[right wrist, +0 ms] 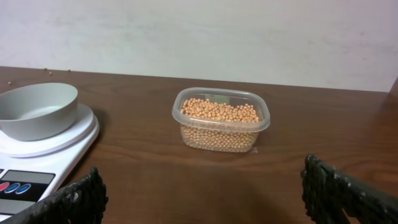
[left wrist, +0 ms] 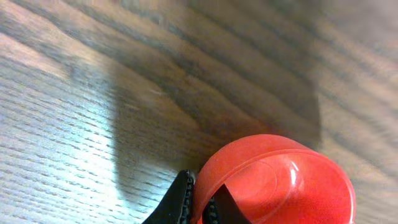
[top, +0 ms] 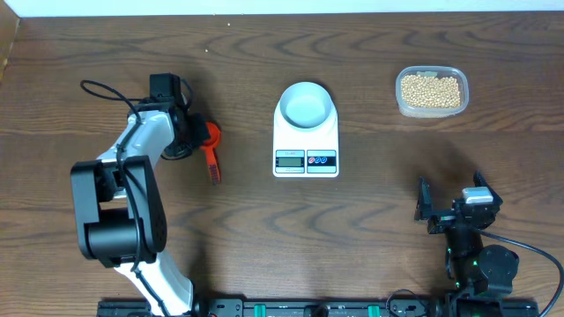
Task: Scoop item into bowl and weigh 50g on scale
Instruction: 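Lift the red scoop with the left gripper toward the scale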
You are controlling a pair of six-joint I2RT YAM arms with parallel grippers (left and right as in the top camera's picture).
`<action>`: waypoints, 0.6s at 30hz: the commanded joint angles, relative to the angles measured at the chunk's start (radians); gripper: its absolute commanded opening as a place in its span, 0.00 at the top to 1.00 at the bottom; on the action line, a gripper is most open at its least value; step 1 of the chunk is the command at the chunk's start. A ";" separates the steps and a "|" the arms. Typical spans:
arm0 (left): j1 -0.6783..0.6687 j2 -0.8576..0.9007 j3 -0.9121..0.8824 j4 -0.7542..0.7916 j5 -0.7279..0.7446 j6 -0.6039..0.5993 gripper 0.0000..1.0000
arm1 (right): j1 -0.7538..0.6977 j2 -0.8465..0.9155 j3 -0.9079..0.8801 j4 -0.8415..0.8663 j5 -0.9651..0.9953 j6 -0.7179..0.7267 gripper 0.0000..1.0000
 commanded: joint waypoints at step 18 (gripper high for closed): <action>-0.024 -0.389 -0.006 -0.110 0.086 -0.636 0.93 | 0.005 -0.006 -0.004 -0.001 0.008 -0.012 0.01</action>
